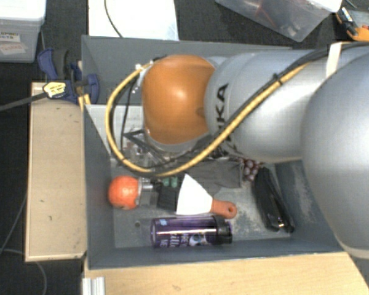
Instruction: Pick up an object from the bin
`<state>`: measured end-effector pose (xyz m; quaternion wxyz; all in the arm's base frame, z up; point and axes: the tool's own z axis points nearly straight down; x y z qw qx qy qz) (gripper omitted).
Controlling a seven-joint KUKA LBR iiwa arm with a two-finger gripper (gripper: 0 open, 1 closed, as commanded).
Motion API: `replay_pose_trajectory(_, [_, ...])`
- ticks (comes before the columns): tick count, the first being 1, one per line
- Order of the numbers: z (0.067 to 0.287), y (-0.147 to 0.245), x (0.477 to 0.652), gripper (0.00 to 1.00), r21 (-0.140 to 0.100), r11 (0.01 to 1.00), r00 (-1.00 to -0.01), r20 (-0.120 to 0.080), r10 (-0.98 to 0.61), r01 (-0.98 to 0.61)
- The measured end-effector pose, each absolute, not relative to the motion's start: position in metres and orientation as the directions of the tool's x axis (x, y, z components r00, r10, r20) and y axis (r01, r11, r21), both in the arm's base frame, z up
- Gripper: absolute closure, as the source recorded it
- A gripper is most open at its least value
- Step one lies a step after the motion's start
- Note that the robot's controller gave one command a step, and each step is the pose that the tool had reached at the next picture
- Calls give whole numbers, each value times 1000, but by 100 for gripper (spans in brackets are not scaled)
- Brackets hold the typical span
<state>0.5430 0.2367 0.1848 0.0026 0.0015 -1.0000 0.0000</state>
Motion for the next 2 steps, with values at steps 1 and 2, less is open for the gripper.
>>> replay_pose_trajectory(1, [189, 236, 545, 0, 2, 1000, -1000, -2, 3, 3])
replay_pose_trajectory(2, [67, 246, 573, 0, -2, 983, -983, 6, 182, 182])
